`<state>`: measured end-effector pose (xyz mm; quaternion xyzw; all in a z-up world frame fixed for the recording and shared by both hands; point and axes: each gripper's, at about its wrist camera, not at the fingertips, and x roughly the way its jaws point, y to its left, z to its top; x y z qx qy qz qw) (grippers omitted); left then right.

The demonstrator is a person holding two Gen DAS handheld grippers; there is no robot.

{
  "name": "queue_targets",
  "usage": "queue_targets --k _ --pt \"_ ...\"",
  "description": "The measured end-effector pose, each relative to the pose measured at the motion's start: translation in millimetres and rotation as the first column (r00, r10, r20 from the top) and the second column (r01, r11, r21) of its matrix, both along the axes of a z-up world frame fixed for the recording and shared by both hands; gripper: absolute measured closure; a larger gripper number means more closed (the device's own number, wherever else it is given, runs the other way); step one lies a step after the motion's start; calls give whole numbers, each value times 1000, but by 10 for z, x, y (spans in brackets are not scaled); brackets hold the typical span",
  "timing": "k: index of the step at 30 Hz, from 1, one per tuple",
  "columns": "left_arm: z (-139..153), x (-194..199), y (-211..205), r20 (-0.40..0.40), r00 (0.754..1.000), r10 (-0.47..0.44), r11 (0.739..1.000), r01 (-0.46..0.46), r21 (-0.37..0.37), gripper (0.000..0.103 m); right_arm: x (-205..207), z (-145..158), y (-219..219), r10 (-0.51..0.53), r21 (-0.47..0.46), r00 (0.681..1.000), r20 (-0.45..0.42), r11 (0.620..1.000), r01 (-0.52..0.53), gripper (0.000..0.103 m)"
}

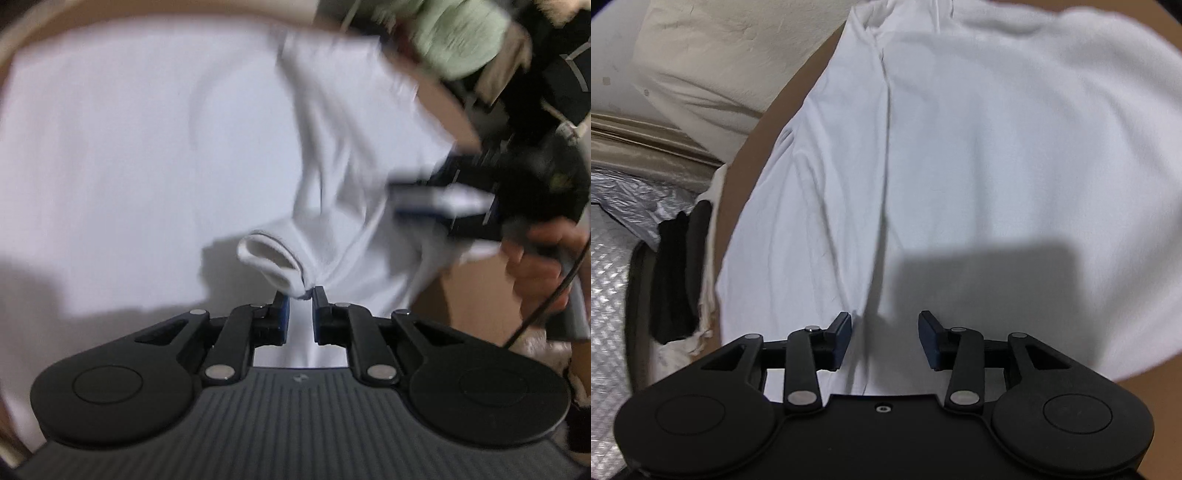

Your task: Fold clothes

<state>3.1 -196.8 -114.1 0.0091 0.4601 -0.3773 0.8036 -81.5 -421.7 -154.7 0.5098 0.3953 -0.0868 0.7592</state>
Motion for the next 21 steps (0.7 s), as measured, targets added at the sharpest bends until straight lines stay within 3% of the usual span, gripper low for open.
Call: queue_targets --k 1,3,4,5,9,12,13,14,15,16,17,21 --pt "110 -8 9 79 997 -5 1000 7 -22 87 21 -22 16 9 9 1000 2 1000 -9 56" --pt "261 4 -4 184 983 -28 998 39 -57 61 105 -69 43 31 12 1000 -1 999 -31 63" --pt "289 44 -35 197 979 -49 996 63 -68 58 151 -93 52 42 10 999 -1 999 -42 83" --pt "293 87 -69 194 979 -62 994 79 -78 58 192 -115 60 52 10 999 0 999 -52 96" --pt "165 252 -294 124 978 -169 977 183 -113 56 216 -56 119 81 -32 996 29 996 -80 97" --pt "-11 339 -491 25 970 -243 964 244 -103 56 147 31 138 95 -7 989 115 995 -95 97" --pt "-60 359 -509 7 971 -240 966 239 -96 57 129 50 128 91 5 986 142 996 -92 97" --pt "-109 378 -528 -10 972 -236 968 235 -88 72 106 71 115 85 9 984 159 996 -88 97" --pt "-158 398 -546 -27 972 -233 970 230 -81 99 91 92 102 80 9 982 172 997 -83 97" --pt "-207 418 -564 -44 972 -229 971 226 -73 98 83 113 85 73 0 981 177 997 -75 98" --pt "-199 433 -513 -57 976 -211 973 204 -111 98 65 135 67 65 -7 981 182 998 -65 98" --pt "-84 505 -177 -104 989 -104 948 66 -313 99 39 245 16 32 -41 976 217 999 -23 99"
